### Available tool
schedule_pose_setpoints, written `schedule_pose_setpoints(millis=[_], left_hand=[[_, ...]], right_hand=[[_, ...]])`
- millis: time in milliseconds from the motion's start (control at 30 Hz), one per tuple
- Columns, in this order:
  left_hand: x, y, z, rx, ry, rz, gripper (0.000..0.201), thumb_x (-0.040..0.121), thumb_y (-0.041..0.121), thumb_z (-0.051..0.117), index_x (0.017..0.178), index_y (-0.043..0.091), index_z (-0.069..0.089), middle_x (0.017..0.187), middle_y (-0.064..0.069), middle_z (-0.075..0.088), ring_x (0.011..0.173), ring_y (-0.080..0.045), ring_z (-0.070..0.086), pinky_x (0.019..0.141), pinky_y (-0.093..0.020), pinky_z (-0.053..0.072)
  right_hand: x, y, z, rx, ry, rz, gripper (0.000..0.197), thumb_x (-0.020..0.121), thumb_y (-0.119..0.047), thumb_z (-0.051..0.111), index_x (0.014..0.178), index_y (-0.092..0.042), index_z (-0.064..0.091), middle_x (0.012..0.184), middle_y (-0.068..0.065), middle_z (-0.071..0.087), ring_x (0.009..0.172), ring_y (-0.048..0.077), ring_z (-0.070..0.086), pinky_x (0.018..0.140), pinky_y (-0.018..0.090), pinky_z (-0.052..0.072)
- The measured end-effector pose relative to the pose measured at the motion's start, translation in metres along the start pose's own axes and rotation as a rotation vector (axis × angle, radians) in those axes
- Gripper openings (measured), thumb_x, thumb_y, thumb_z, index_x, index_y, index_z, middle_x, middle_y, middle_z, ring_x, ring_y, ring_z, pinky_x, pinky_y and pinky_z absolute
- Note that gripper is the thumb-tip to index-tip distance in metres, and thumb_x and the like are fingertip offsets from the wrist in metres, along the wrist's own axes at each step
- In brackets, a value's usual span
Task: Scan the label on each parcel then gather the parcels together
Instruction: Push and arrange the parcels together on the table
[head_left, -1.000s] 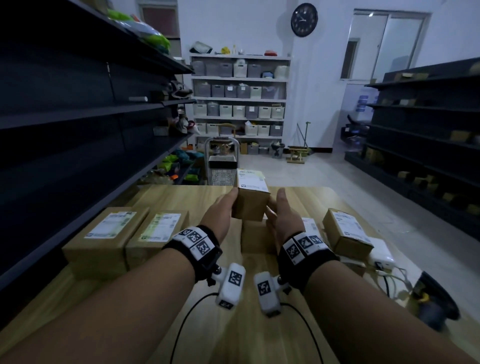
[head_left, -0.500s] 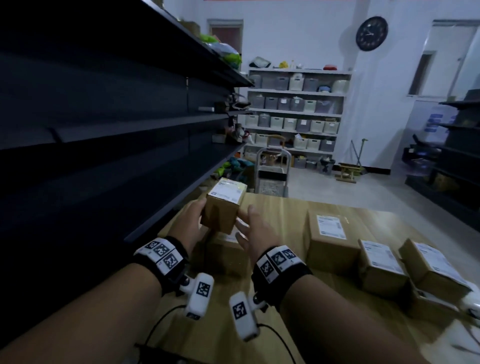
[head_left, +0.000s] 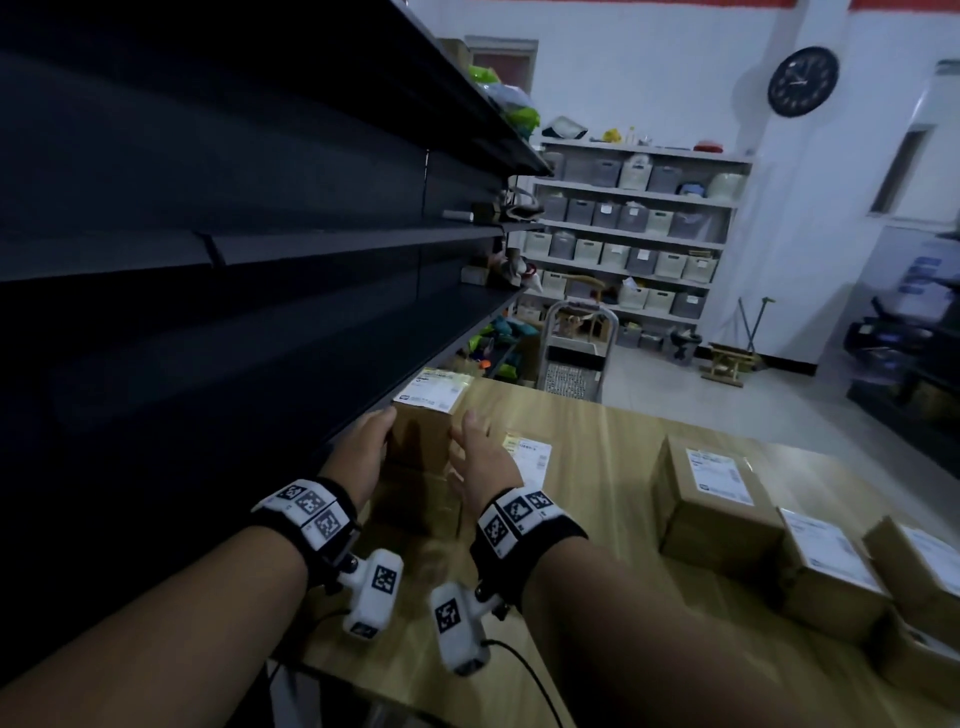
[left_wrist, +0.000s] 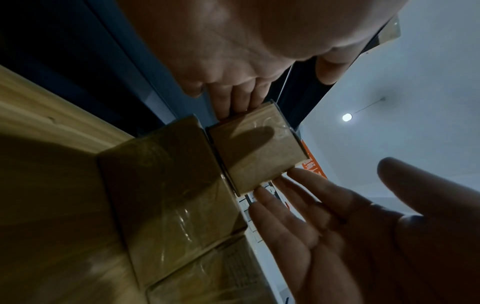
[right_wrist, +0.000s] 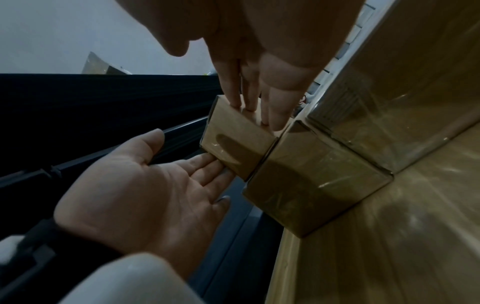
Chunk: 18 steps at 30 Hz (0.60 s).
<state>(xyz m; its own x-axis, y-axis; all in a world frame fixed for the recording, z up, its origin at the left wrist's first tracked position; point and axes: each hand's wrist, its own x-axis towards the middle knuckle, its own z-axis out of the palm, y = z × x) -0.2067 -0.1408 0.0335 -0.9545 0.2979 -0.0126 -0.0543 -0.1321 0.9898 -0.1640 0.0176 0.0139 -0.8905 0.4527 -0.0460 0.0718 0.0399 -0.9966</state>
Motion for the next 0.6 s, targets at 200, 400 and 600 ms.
schedule_pose_setpoints(millis=[200,400,600], left_hand=[[-0.013,0.006,0.005,0.136,0.072,0.123,0.056,0.110,0.057,0.050,0.158,0.028,0.056,0.148,0.009,0.058,0.141,-0.019,0.054,0.112,-0.034,0.036],[-0.037,0.014,0.032,-0.007,0.190,0.302,0.031,0.109,0.046,0.059,0.128,0.026,0.073,0.119,0.010,0.078,0.116,-0.012,0.072,0.101,-0.037,0.056],[-0.047,0.008,0.082,-0.056,0.074,0.270,0.035,0.107,0.047,0.063,0.108,0.017,0.079,0.107,-0.003,0.084,0.108,-0.025,0.078,0.103,-0.048,0.060]], right_hand=[[-0.009,-0.008,-0.007,0.054,0.023,0.008,0.133,0.050,-0.106,0.048,0.143,-0.012,0.061,0.150,0.017,0.061,0.139,0.038,0.058,0.116,0.057,0.046],[-0.049,-0.039,-0.047,0.218,0.072,0.027,0.066,0.107,-0.060,0.046,0.147,-0.010,0.060,0.146,0.000,0.065,0.133,0.022,0.062,0.118,0.046,0.047],[-0.051,-0.033,-0.113,0.257,0.145,0.013,0.062,0.110,-0.059,0.036,0.131,-0.010,0.067,0.132,0.007,0.072,0.123,0.025,0.067,0.113,0.051,0.051]])
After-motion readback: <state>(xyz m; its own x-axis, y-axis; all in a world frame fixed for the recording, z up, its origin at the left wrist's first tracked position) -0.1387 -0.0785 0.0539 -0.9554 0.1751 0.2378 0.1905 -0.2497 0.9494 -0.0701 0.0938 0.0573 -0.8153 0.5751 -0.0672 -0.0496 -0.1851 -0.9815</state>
